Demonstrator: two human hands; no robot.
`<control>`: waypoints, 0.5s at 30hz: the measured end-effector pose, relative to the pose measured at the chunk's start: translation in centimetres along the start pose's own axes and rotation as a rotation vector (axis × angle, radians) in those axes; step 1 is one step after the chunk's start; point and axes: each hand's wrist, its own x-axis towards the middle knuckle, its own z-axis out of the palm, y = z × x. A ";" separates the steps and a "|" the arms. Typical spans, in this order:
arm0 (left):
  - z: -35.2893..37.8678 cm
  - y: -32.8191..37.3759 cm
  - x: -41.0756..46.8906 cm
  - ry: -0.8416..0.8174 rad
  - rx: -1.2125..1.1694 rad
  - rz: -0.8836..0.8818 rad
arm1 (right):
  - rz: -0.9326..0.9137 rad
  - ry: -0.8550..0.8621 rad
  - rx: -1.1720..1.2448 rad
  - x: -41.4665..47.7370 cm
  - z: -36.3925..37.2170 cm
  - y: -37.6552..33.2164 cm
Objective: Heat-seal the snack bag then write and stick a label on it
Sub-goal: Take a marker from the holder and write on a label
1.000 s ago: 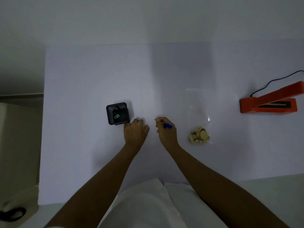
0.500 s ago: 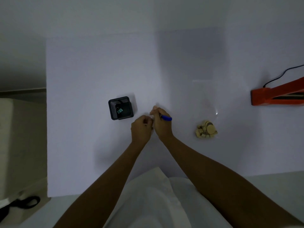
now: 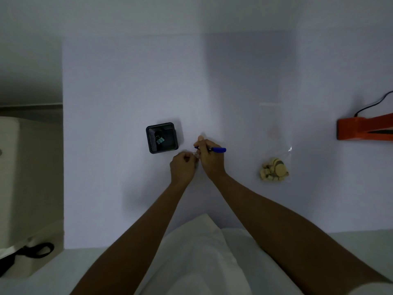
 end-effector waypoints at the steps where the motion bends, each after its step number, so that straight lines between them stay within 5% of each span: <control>1: 0.0 -0.1 0.1 -0.002 0.014 0.002 | 0.001 -0.003 -0.012 0.0 0.0 0.1; 15: -0.3 0.7 0.3 0.022 0.135 0.142 | -0.049 -0.050 -0.062 0.6 -0.1 0.4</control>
